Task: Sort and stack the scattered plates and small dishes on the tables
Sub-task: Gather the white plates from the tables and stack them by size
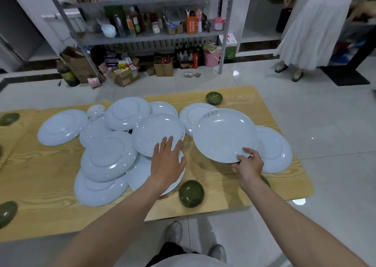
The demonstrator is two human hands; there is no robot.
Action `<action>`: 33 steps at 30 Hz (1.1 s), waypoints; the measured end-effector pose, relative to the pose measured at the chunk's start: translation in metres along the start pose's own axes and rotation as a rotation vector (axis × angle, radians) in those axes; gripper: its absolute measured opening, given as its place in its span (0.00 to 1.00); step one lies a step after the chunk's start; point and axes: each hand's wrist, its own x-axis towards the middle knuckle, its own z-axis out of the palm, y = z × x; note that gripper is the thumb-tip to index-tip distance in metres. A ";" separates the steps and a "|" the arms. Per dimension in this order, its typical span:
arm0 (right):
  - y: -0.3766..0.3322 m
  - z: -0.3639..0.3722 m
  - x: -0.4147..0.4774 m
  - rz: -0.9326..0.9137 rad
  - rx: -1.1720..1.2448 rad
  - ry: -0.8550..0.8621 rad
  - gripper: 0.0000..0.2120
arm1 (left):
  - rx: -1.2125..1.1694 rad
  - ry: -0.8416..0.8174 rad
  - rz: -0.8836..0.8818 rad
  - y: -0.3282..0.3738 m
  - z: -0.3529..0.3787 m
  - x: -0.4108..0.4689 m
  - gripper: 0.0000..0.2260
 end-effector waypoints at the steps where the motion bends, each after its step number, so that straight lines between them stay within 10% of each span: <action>1: -0.002 0.008 -0.001 -0.001 0.010 -0.001 0.15 | 0.005 0.004 -0.011 -0.006 -0.001 0.001 0.26; 18: 0.006 0.080 -0.021 0.005 0.060 0.036 0.17 | -0.147 -0.069 -0.364 -0.087 0.034 0.021 0.21; 33: 0.020 0.099 -0.020 0.022 -0.038 0.069 0.16 | -0.841 -0.061 -0.707 -0.099 0.062 0.036 0.23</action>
